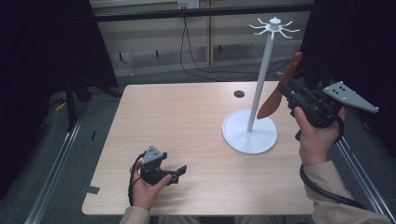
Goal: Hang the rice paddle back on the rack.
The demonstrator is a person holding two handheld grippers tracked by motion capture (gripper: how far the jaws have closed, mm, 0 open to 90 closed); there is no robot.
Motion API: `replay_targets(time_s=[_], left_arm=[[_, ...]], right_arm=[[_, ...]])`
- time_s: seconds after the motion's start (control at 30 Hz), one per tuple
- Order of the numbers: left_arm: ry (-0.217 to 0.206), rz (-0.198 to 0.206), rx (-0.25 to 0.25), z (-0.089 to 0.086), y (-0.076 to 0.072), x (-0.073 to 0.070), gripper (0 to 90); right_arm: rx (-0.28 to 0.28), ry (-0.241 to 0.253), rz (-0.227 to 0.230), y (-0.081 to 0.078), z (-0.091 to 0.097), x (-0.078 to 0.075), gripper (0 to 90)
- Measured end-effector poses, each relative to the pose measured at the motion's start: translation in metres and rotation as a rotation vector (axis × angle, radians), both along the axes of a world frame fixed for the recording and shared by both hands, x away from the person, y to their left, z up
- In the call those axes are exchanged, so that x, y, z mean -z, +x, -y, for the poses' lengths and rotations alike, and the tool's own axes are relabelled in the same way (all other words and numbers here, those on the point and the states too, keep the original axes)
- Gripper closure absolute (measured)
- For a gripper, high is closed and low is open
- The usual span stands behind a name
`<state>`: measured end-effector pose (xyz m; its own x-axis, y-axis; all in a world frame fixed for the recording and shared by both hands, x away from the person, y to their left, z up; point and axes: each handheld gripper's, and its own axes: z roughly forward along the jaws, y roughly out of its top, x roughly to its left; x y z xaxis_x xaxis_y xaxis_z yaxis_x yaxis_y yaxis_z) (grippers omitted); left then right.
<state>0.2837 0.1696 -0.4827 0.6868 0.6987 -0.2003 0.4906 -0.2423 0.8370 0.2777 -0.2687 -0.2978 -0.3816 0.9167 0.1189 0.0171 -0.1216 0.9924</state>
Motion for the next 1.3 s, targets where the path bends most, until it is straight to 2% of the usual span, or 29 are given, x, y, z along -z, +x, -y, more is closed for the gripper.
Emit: replay_targets(time_s=[0.13,0.53,0.87,1.2,1.3], left_arm=[[0.001,0.003,-0.001,-0.001,0.0,0.0,3.6],[0.001,-0.008,-0.005,-0.003,0.002,0.002,3.6],[-0.003,-0.01,-0.011,-0.006,0.004,0.002,3.6],[-0.008,-0.013,-0.017,-0.008,0.005,0.003,3.6],[-0.008,-0.013,-0.018,-0.008,0.005,0.003,3.6]], right_arm=[[0.001,0.012,0.013,0.007,0.0,-0.008,66.8],[-0.004,-0.021,0.027,0.025,-0.001,-0.029,66.8],[-0.009,-0.018,0.003,0.038,0.0,-0.027,66.7],[-0.013,-0.029,0.011,0.045,0.0,-0.021,66.5],[-0.006,-0.049,0.031,0.046,-0.001,-0.018,66.4]])
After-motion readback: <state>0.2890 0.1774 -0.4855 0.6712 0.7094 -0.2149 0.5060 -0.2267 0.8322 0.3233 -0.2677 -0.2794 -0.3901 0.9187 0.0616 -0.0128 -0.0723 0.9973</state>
